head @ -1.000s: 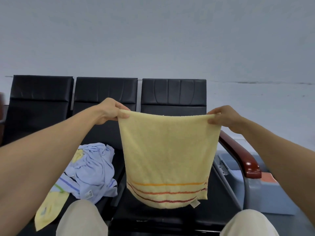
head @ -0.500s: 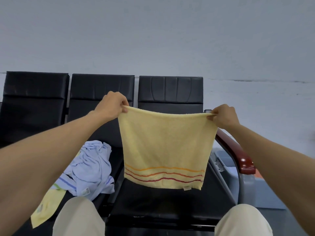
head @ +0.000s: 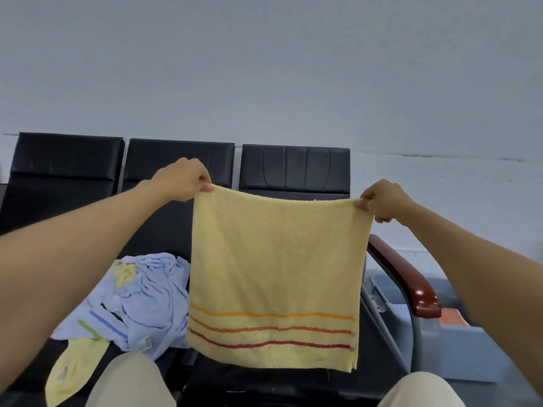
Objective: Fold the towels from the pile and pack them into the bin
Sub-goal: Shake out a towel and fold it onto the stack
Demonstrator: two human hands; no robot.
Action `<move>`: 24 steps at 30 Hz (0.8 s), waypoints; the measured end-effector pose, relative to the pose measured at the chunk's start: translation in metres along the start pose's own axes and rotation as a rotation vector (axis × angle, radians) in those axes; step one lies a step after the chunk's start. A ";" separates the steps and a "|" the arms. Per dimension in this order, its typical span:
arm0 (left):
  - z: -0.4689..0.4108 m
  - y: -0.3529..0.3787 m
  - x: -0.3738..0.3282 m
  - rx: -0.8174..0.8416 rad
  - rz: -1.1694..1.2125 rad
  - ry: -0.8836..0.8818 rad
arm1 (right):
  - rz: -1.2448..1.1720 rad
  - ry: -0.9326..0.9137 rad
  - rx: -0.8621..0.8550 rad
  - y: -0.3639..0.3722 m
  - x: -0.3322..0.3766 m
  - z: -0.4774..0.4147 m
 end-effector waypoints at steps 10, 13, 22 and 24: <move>0.001 0.173 0.040 0.086 0.665 -0.503 | -0.354 0.223 0.077 0.126 -0.070 -0.021; 0.010 0.216 0.044 0.029 0.615 -0.482 | -0.374 0.205 0.106 0.168 -0.092 -0.018; 0.086 0.290 0.055 0.206 0.527 -0.195 | -0.335 0.191 0.234 0.253 -0.130 0.048; 0.104 0.295 0.059 0.211 0.499 -0.171 | -0.281 0.193 0.245 0.261 -0.138 0.061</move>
Point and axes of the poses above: each hand's wrist, its own z-axis away from the middle knuckle, its own y-axis out of the palm, x = y × z, the point moved 6 cm from there along -z, towards the middle knuckle, and after that the axes turned 7 degrees about -x, right-handed, at the moved point
